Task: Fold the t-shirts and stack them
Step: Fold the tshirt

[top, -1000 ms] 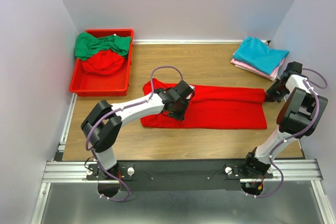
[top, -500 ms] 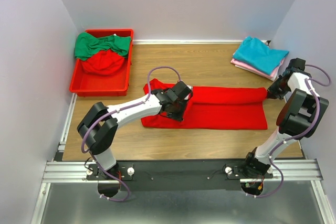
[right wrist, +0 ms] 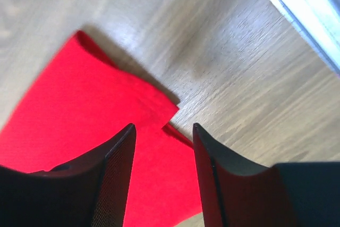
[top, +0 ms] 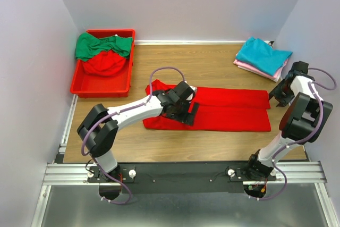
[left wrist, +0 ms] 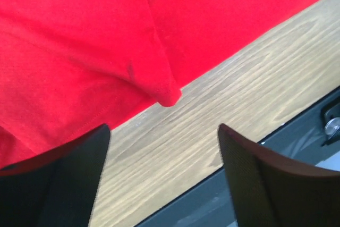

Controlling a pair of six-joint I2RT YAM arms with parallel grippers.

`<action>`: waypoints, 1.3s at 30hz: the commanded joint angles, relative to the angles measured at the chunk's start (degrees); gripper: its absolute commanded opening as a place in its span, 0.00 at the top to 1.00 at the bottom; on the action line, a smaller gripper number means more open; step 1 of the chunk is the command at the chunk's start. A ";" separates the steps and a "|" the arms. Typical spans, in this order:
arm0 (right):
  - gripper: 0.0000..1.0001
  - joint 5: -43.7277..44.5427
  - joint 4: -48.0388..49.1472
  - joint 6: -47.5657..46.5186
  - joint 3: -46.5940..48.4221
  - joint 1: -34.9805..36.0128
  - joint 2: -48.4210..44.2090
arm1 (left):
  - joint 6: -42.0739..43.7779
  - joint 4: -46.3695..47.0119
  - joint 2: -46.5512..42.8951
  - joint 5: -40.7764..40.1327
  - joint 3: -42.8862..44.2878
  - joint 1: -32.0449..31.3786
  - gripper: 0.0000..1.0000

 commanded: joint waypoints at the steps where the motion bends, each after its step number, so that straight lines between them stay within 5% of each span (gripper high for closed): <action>1: 0.44 1.97 0.48 0.34 1.50 0.89 -5.01 | 0.18 0.13 -3.35 0.64 0.75 1.29 0.06; 10: 0.43 -3.21 2.32 -1.50 0.02 13.82 -7.30 | -0.79 2.93 -4.67 2.22 -6.63 14.73 0.04; 24: 0.44 -21.24 9.53 -3.08 -7.89 16.98 2.36 | 3.07 7.86 9.99 2.75 -2.59 18.79 0.04; 39: 0.44 -16.50 6.55 3.41 -18.96 17.07 -2.01 | 11.95 -1.19 29.24 -1.03 24.28 23.79 0.04</action>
